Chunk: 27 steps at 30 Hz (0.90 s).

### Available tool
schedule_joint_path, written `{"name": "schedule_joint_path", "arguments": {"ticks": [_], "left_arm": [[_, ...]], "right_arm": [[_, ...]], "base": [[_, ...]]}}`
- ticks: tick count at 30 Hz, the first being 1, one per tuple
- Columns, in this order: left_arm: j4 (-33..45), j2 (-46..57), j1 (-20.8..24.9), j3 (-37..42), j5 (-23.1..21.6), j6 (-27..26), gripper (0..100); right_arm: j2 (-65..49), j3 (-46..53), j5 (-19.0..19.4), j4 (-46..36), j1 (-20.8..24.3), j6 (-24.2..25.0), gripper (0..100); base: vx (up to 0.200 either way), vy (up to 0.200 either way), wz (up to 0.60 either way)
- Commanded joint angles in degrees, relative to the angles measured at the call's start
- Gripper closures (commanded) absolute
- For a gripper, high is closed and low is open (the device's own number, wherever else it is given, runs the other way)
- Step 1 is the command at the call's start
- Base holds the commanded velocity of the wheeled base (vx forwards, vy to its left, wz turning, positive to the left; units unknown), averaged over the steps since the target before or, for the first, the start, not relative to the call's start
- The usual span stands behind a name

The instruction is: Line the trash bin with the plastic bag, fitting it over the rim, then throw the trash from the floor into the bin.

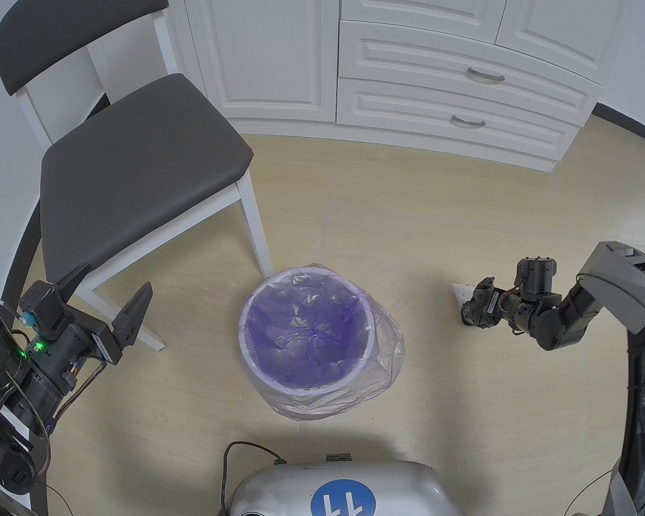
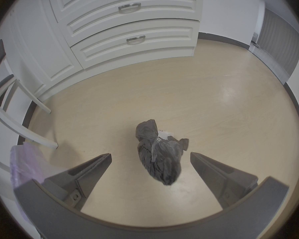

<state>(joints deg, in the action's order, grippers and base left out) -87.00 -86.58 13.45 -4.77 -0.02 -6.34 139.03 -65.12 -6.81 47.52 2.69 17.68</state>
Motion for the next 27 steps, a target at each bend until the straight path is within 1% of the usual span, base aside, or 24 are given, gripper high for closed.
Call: {"name": "schedule_joint_path", "arguments": {"ticks": [1, 3, 4, 5, 6, 8, 11, 27], "left_arm": [[0.0, -0.7, -0.6, -0.2, -0.1, -0.2, 0], [0.1, -0.9, -0.5, -0.2, -0.1, -0.2, 0], [0.1, -1.0, -0.5, -0.2, -0.1, -0.2, 0], [0.0, -1.4, -0.5, -0.2, -0.1, -0.2, 0], [0.0, -1.5, -0.5, -0.2, -0.1, -0.2, 0], [0.0, -2.1, -0.6, 0.1, -0.1, -0.2, 0], [-0.1, -1.9, -0.6, 0.3, -0.1, -0.3, 0], [-0.1, -2.4, -0.6, 0.4, -0.1, -0.3, 0]], "right_arm": [[12.5, -8.4, 0.0, 3.8, -0.8, 1.6, 0], [14.7, -11.3, 0.0, 5.1, -0.9, 3.9, 0], [15.0, -11.9, -0.1, 5.3, -0.9, 4.2, 0], [17.5, -15.1, -0.5, 6.7, -0.9, 6.1, 0], [17.9, -15.6, -0.5, 7.0, -0.9, 6.1, 0], [21.2, -19.7, -1.3, 8.8, -1.1, 6.5, 0], [22.9, -21.9, -2.2, 10.4, -1.2, 6.4, 0], [24.7, -23.7, -2.2, 10.2, -1.8, 6.1, 0]], "base": [[0.000, 0.000, 0.00], [0.000, 0.000, 0.00], [0.000, 0.000, 0.00], [0.000, 0.000, 0.00], [0.000, 0.000, 0.00], [0.000, 0.000, 0.00], [0.000, 0.000, 0.00], [0.000, 0.000, 0.00]]}}
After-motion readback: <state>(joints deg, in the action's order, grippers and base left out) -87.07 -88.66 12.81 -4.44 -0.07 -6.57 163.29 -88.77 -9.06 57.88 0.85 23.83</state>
